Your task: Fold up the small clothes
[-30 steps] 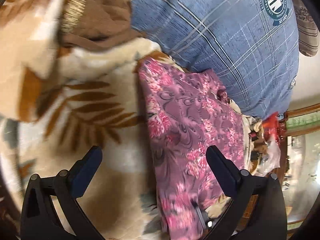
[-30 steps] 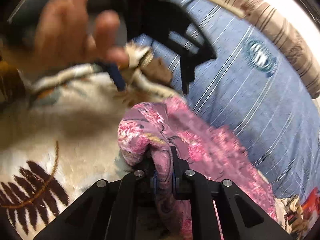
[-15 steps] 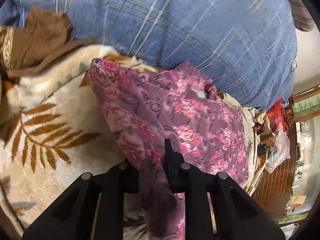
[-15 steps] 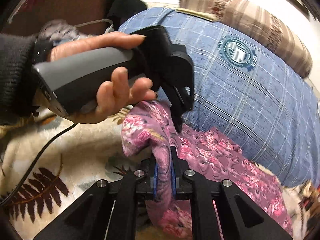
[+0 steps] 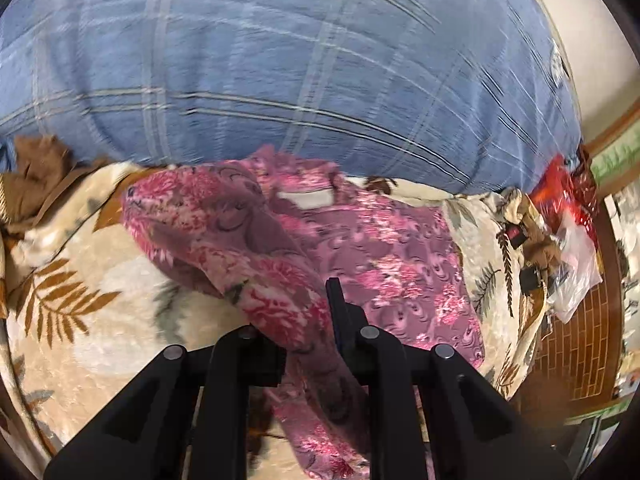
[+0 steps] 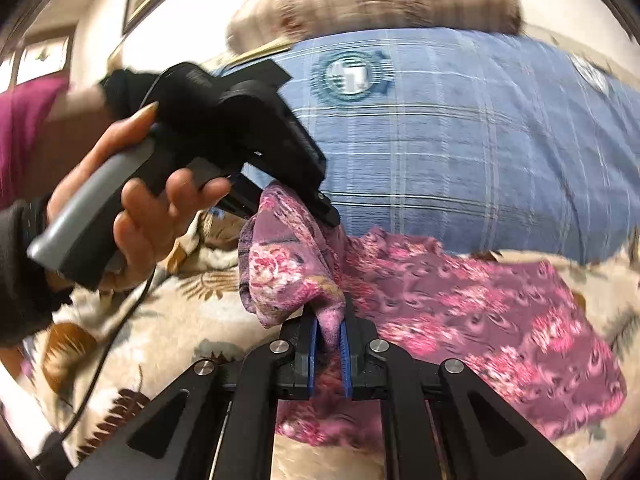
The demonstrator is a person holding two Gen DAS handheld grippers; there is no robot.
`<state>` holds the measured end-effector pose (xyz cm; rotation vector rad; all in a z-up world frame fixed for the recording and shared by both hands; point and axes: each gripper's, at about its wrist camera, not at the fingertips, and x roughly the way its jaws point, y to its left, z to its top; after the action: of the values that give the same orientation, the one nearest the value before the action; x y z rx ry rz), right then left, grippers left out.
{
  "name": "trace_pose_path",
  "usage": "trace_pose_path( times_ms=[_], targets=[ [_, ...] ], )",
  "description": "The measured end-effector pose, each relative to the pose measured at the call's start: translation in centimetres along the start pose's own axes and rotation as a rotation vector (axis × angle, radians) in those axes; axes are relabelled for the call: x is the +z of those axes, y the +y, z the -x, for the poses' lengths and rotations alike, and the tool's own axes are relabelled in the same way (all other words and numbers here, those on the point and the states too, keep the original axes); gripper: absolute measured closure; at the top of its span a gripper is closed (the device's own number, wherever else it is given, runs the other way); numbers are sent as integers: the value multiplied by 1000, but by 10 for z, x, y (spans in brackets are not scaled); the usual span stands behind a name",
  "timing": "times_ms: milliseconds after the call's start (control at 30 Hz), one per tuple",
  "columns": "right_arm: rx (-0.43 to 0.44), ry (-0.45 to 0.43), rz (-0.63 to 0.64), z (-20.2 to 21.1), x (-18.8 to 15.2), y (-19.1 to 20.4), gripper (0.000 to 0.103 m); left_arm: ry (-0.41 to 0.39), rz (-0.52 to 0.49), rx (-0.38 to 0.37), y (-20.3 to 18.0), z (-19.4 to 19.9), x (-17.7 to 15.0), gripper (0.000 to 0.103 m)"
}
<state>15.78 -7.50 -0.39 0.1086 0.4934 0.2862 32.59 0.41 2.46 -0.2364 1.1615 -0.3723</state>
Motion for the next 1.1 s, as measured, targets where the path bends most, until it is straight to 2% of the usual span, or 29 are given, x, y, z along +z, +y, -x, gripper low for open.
trace_pose_path(
  times_ms=[233, 533, 633, 800, 900, 967, 1033, 1100],
  targets=[
    [33, -15, -137, 22, 4, -61, 97, 4, -48, 25, -53, -16, 5, 89],
    [94, -11, -451, 28, -13, -133, 97, 56, -90, 82, -111, -59, 13, 89],
    [108, 6, -561, 34, -19, -161, 97, 87, -110, 91, -131, -81, 14, 89],
    [87, 25, -676, 41, -29, -195, 98, 141, -156, 147, -159, -124, 9, 87],
    [78, 72, -764, 37, -41, -213, 98, 167, -169, 189, -168, -146, 4, 78],
    [68, 126, -828, 29, -50, -226, 97, 177, -170, 196, -173, -154, 1, 56],
    [63, 173, -881, 21, -59, -235, 93, 177, -182, 190, -180, -154, 0, 43],
    [51, 199, -889, 19, -62, -238, 92, 177, -199, 170, -186, -147, 1, 41]
  ],
)
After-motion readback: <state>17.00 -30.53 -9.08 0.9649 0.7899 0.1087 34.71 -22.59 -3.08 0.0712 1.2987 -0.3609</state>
